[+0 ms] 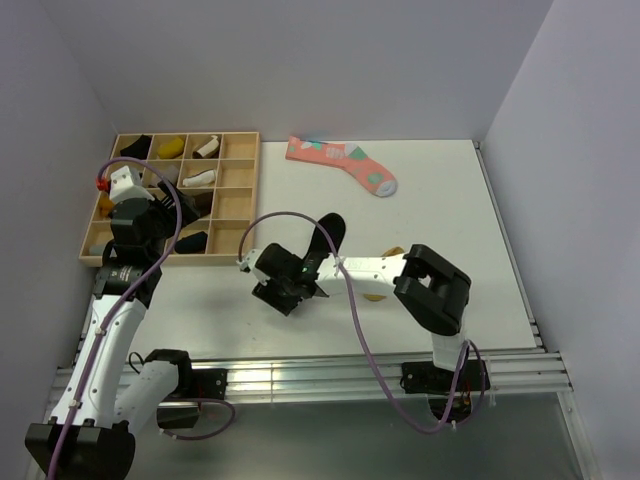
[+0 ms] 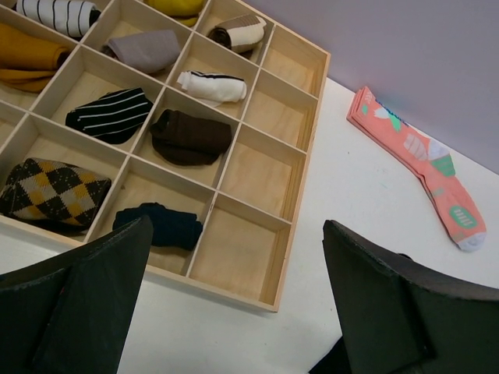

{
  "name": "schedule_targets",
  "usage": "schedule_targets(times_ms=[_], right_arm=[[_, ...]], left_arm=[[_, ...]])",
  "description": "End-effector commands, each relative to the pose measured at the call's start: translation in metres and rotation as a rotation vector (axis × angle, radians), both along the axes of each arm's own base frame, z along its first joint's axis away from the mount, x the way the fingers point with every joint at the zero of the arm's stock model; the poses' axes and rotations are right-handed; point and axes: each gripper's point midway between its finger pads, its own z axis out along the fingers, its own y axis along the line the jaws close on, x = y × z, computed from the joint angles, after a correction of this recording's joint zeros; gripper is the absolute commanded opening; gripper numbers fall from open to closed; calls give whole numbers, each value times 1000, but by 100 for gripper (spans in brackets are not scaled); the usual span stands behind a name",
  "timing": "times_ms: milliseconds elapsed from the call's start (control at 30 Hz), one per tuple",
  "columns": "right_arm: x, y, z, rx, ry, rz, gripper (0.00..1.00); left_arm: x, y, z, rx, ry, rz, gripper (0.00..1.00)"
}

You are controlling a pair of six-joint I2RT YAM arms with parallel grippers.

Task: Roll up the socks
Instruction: Roll the sock at the center of the board.

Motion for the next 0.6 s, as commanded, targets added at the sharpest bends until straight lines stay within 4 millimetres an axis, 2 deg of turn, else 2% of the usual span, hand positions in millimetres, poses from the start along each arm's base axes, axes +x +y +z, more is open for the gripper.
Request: schedule_targets(times_ms=[0,133,267,433,567], right_arm=[[5,20,12,38,-51,-12,59],[0,23,12,28,-69,1,59],[0,22,4,4,-73,-2,58],[5,20,-5,-28,-89,-18,52],[8,16,-5,-35,-106,-20,47]], left_arm=[[3,-2,17,-21,-54,-12,96],[5,-4,15,-22,-46,-23,96],[5,-4,15,-23,-43,-22,96],[5,-4,14,-20,-42,-27,96],[5,-6,14,-21,-42,-32,96]])
